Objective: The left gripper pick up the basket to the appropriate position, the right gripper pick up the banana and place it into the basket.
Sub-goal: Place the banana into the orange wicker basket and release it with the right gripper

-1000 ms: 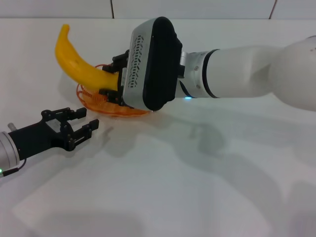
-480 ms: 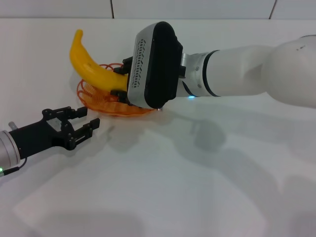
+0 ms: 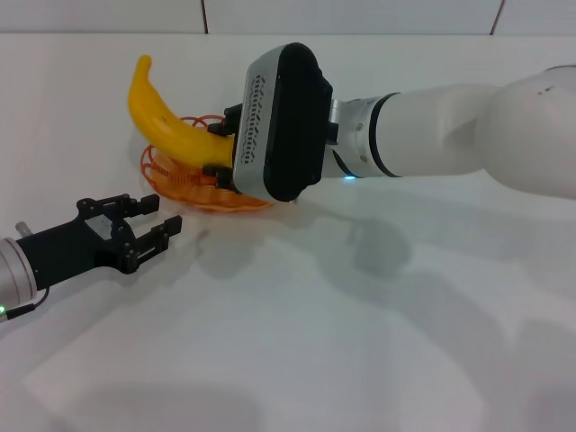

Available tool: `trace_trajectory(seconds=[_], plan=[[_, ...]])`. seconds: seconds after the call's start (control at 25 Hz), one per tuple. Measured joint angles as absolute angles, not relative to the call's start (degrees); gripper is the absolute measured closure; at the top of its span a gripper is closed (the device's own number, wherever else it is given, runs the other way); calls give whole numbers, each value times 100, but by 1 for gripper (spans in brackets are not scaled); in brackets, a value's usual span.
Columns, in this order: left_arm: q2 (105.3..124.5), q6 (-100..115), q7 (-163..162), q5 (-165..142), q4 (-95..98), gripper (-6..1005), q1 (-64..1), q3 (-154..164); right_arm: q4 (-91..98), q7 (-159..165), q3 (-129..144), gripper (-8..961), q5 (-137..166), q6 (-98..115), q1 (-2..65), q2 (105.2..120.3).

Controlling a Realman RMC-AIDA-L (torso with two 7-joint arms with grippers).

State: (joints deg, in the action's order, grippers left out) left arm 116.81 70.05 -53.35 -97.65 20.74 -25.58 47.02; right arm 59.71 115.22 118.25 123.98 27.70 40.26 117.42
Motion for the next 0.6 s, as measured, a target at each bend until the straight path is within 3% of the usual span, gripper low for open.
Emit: trace_trajectory(seconds=[0.4, 0.6], plan=[[11681, 7005, -5330, -9765, 2074, 534, -2550, 4702, 6060, 11506, 11882, 308, 12406, 2740, 3984, 11733], [11681, 7005, -5324, -9755, 2074, 533, -2511, 4702, 6729, 11473, 11789, 292, 12410, 2915, 3570, 11692]])
